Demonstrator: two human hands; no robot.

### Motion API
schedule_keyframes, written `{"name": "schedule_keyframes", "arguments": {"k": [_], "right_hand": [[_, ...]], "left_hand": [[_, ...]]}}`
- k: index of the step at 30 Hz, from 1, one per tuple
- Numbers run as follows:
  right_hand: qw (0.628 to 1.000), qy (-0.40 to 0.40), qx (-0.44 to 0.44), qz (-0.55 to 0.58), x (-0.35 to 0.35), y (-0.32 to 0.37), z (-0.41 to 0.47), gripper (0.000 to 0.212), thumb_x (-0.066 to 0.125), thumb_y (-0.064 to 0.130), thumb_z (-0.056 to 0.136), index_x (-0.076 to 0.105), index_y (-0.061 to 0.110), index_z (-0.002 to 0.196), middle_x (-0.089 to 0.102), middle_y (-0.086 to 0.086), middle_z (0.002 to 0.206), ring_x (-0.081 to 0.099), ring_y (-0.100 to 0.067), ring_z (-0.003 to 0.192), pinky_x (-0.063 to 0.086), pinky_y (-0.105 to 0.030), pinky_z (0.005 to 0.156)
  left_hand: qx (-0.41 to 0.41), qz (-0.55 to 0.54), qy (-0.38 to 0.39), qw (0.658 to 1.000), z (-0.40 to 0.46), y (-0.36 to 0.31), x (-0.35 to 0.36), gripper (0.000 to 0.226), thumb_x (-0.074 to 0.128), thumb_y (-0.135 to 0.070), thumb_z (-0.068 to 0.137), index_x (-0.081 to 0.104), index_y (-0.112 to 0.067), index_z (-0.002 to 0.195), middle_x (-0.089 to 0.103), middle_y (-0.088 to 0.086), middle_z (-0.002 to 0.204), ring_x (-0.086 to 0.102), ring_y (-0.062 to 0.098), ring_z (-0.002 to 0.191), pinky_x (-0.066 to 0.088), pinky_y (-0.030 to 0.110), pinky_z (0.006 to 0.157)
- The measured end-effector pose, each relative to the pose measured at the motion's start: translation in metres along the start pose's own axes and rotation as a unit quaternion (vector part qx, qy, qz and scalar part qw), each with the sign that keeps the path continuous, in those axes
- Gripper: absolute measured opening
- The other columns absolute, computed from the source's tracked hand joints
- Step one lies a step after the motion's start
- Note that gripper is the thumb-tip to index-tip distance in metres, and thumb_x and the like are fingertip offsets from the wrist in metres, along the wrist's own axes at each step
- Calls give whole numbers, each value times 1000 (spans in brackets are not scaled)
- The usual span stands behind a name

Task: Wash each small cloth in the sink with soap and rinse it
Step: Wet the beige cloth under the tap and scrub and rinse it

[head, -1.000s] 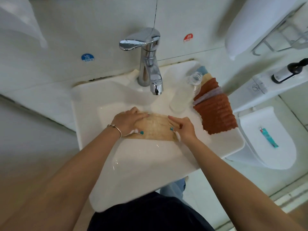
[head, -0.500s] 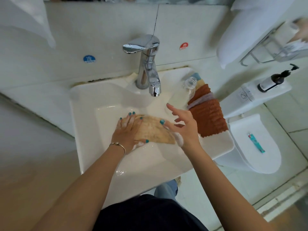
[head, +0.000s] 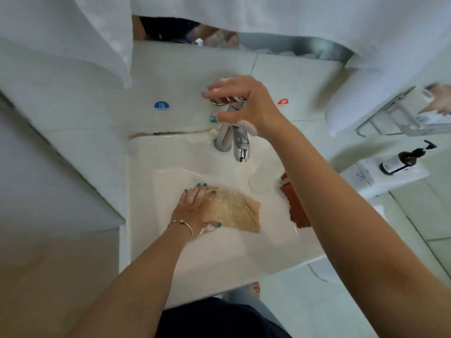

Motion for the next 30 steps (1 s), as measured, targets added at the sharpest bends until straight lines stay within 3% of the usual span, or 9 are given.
{"name": "schedule_keyframes", "arguments": {"k": [3, 8, 11, 14, 17, 22, 26, 30], "right_hand": [[991, 78, 75, 84, 11, -10, 17, 35, 81, -3, 70, 75, 12, 101, 67, 8, 89, 62, 3, 82, 48, -14, 82], [986, 82, 100, 102, 13, -19, 23, 27, 84, 1, 68, 75, 25, 78, 70, 13, 85, 66, -2, 85, 50, -17, 83], [983, 68, 103, 135, 13, -19, 23, 25, 82, -4, 69, 74, 18, 79, 70, 9, 85, 65, 4, 79, 48, -13, 78], [979, 62, 98, 169, 11, -17, 24, 30, 78, -12, 70, 72, 10, 89, 67, 18, 71, 60, 7, 68, 45, -10, 70], [976, 66, 100, 181, 9, -18, 24, 32, 76, -15, 70, 70, 10, 88, 61, 21, 60, 55, 5, 59, 42, -10, 64], [977, 57, 99, 182, 8, -22, 26, 30, 76, -11, 67, 72, 15, 80, 61, 19, 61, 51, 3, 60, 41, -14, 63], [974, 56, 104, 191, 7, -23, 26, 33, 80, 0, 62, 76, 31, 73, 63, 17, 67, 53, -2, 65, 43, -18, 67], [973, 57, 112, 196, 6, -26, 27, 36, 80, -11, 67, 75, 24, 75, 62, 17, 67, 52, -1, 64, 43, -16, 65]], "left_hand": [[-1, -3, 2, 1000, -1, 0, -1, 95, 27, -79, 80, -9, -30, 153, -17, 0, 161, -21, 24, 147, -16, 44, 117], [-3, -15, 2, 1000, 0, -1, -1, 94, 39, -73, 86, -11, -30, 153, -19, 1, 161, -22, 25, 147, -12, 46, 119], [-2, -14, -1, 1000, 0, 0, -1, 95, 39, -73, 85, -11, -30, 153, -19, 1, 161, -23, 24, 146, -12, 46, 119], [-4, -16, -2, 1000, -1, 0, -1, 94, 37, -75, 85, -11, -29, 153, -19, 0, 161, -23, 23, 146, -13, 45, 119], [-7, -12, -5, 1000, -1, 0, -1, 98, 22, -81, 76, -11, -30, 153, -18, 0, 161, -23, 22, 146, -14, 45, 119], [-10, -13, 1, 1000, -2, 0, -1, 95, 33, -77, 83, -11, -30, 153, -19, 0, 161, -23, 23, 146, -14, 44, 119], [-9, -23, -5, 1000, -2, -1, -1, 95, 37, -75, 85, -10, -30, 153, -18, 0, 161, -23, 22, 146, -15, 44, 118], [-10, -19, -6, 1000, -3, -1, -3, 95, 37, -76, 85, -11, -30, 153, -20, 1, 161, -24, 23, 146, -15, 46, 118]]}}
Point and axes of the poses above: each hand's wrist, its own z-axis towards the middle knuckle, its own x-axis out of the palm, y = z × x, the point moved 7 cm from there along z, towards the middle knuckle
